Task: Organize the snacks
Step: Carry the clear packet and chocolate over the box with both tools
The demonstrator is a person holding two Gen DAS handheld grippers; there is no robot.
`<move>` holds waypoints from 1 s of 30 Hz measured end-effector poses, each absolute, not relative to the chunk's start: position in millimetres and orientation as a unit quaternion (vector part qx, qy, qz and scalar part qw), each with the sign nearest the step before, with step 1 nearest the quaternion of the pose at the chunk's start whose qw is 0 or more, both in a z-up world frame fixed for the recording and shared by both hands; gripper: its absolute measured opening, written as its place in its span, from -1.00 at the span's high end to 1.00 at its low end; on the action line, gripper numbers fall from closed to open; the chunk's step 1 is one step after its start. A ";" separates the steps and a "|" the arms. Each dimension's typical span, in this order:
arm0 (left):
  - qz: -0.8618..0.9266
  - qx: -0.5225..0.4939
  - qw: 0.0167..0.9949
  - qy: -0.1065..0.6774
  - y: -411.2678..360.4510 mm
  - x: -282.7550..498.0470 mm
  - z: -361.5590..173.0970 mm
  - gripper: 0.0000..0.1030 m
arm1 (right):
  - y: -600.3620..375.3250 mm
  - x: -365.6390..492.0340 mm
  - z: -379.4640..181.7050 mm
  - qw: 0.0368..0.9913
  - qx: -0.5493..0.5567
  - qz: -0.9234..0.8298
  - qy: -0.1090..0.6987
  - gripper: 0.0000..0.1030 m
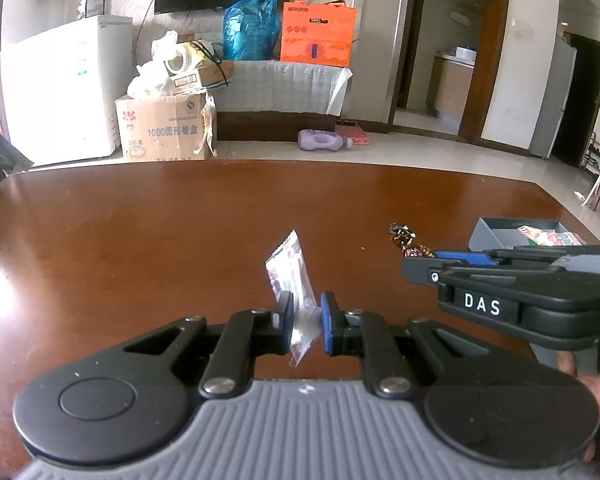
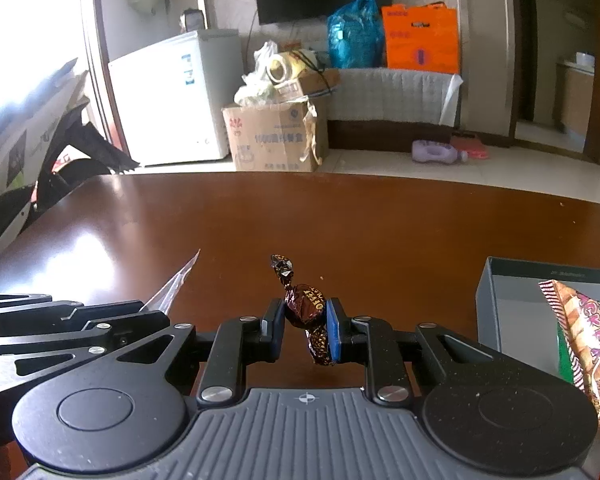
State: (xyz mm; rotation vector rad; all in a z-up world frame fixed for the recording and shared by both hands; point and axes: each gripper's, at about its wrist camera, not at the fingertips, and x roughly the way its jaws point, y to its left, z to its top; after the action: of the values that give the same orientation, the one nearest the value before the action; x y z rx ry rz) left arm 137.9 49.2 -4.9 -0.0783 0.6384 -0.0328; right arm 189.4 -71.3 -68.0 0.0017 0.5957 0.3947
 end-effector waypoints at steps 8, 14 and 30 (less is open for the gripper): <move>-0.026 -0.037 0.951 0.304 40.7 132.1 4.5 0.81 | -79.5 175.2 -59.0 0.941 0.007 0.188 0.282 0.54; -0.040 -0.035 0.953 0.297 22.9 126.2 12.5 0.81 | -88.4 162.3 -50.3 0.944 0.011 0.181 0.275 0.54; -0.083 -0.021 0.955 0.285 -26.8 115.5 32.3 0.81 | -132.6 126.5 -25.1 0.957 0.039 0.156 0.242 0.54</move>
State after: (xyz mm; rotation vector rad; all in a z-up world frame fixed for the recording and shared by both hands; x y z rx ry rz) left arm 115.5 -26.8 32.3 -0.0418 0.5787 -0.1678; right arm 126.5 -132.6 -25.1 0.0782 0.4913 0.3166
